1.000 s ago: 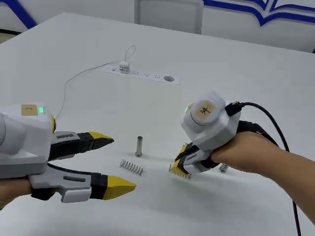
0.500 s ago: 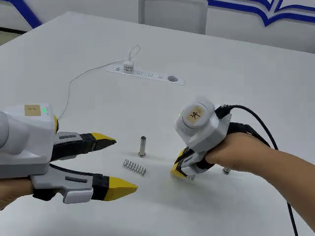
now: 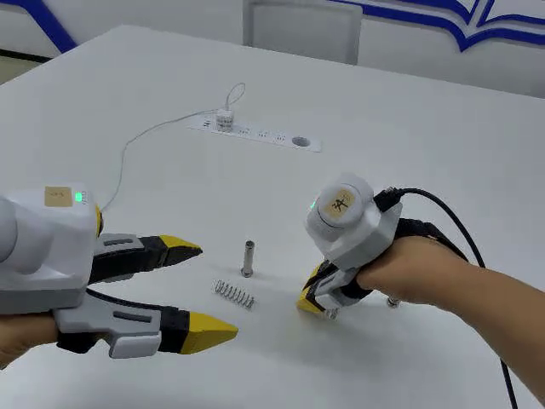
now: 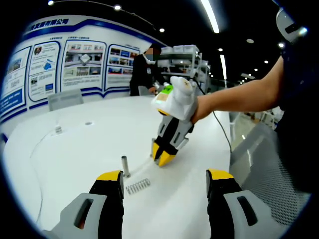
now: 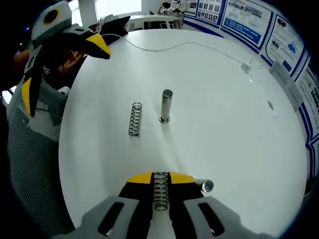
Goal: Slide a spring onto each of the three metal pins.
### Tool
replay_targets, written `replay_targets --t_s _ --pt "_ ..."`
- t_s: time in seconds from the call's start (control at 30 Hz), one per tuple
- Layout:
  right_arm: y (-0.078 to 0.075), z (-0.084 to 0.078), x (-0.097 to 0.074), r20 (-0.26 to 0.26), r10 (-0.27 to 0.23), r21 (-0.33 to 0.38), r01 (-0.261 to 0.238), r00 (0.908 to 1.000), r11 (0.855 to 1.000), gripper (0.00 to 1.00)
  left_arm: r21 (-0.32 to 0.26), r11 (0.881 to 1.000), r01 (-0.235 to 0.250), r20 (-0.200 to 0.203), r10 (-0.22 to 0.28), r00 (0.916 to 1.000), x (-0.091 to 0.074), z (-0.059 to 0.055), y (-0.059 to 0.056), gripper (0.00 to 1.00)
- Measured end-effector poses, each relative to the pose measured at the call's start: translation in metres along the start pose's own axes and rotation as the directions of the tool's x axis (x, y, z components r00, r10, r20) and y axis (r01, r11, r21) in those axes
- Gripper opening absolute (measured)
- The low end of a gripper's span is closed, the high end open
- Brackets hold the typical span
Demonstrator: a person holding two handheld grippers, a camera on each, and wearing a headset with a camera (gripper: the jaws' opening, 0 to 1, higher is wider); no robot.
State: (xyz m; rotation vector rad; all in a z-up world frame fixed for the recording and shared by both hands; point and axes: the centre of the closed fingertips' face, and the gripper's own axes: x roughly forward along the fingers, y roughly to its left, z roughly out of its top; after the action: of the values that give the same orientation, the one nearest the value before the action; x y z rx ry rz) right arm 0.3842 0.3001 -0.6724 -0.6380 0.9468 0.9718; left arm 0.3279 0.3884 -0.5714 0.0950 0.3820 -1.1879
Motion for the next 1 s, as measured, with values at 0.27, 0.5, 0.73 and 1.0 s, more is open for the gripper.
replay_targets --t_s 0.27,0.5,0.73,1.0 --pt "0.001 0.001 -0.016 0.032 -0.023 -0.004 0.023 0.9992 1.000 0.12 0.011 1.000 0.021 -0.009 -0.021 0.9997 0.005 0.001 -0.006 0.68" --pt "0.004 0.007 -0.033 0.080 -0.043 0.002 0.043 0.9959 0.999 0.12 0.020 0.999 0.032 -0.011 -0.032 0.9994 0.008 0.003 -0.008 0.68" --pt "0.011 0.016 -0.047 0.128 -0.056 0.005 0.056 0.9901 0.998 0.11 0.032 0.998 0.048 -0.014 -0.048 0.9988 0.013 0.003 -0.011 0.67" --pt "0.022 0.029 -0.065 0.169 -0.055 -0.005 0.057 0.9840 0.998 0.11 0.059 0.996 0.073 -0.026 -0.072 0.9971 0.021 0.005 -0.016 0.64"
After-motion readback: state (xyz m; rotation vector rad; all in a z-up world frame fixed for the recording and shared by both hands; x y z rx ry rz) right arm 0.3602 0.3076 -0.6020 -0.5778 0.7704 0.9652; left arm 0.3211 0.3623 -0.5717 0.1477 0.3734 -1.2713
